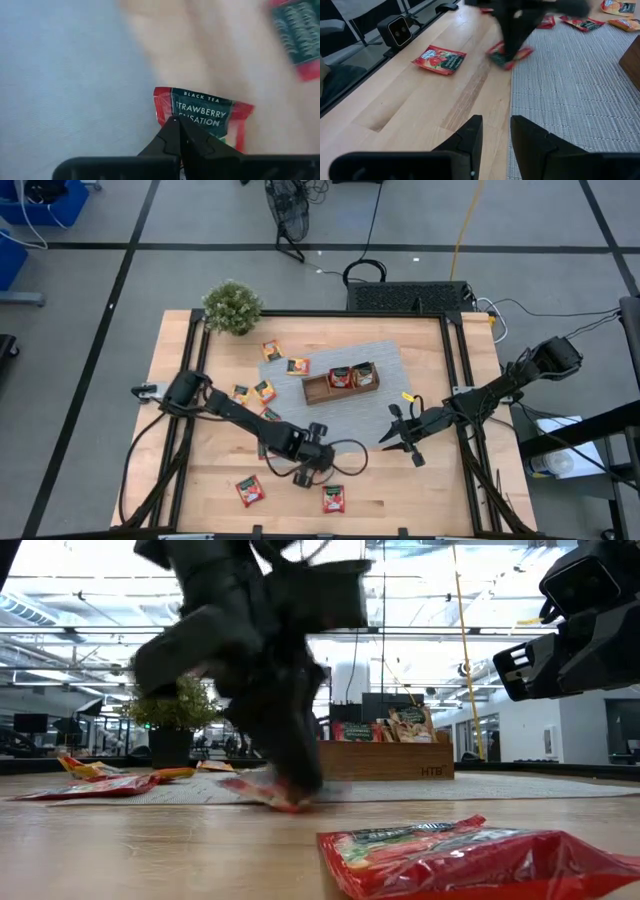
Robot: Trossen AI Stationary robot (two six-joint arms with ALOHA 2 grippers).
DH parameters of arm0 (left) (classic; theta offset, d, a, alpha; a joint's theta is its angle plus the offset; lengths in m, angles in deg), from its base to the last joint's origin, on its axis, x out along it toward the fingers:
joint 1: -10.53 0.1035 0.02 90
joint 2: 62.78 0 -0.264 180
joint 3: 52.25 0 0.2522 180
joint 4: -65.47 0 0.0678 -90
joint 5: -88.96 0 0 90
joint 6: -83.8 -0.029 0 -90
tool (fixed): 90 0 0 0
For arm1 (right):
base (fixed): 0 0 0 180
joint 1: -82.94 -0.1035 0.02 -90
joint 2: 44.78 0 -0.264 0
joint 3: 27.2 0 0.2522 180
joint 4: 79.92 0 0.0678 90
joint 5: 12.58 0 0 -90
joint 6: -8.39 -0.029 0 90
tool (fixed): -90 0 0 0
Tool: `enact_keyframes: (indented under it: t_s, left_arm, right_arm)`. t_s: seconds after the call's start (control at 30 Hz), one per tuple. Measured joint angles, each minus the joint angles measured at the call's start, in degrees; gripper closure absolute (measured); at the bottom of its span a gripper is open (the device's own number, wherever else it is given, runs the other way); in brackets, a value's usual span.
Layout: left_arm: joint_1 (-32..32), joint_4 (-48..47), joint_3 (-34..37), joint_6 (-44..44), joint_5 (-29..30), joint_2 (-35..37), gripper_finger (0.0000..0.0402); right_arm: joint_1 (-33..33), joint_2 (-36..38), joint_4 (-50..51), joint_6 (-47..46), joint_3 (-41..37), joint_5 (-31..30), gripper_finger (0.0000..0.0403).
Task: Pick & Place Tea
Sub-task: Put the red tea bag into the middle section of the wooden organizer
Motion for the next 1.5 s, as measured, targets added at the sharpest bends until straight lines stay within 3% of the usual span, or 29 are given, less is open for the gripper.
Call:
enact_keyframes:
  t_s: [0.27, 0.4, 0.67, 0.87, 1.03, 1.33, 1.5]
  left_arm:
    - [1.1, 1.5, -0.4, 6.9, 23.4, 11.0, 0.04]
    - [3.9, 9.9, 0.1, 5.2, 35.3, 13.4, 0.0401]
    - [13.3, 49.9, 14.8, 4.9, 29.5, 12.8, 0.0401]
    - [18.5, 74.9, 28.2, 14.6, 26.1, 12.6, 0.0401]
    - [19.5, 79.6, 31.0, 16.9, 26.4, 11.4, 0.0401]
    - [18.0, 79.9, 22.7, 16.8, 26.0, -0.4, 0.0401]
    - [17.4, 79.9, 21.2, 15.5, 28.5, -2.9, 0.0401]
  right_arm:
    - [0.0, 0.0, -0.4, 0.0, 0.0, 0.0, 0.0312]
    - [0.0, 0.0, -0.8, 0.1, 0.0, 0.0, 0.0312]
    - [0.0, 0.0, -1.3, 0.2, 0.0, 0.0, 0.0312]
    - [0.0, 0.0, -0.9, 0.2, 0.0, 0.0, 0.0312]
    - [0.0, 0.0, -0.4, 0.5, 0.0, 0.0, 0.0312]
    - [0.0, 0.0, -0.9, 1.7, 0.0, -0.3, 0.0312]
    - [0.0, 0.0, -1.3, 1.7, 0.0, -0.2, 0.0312]
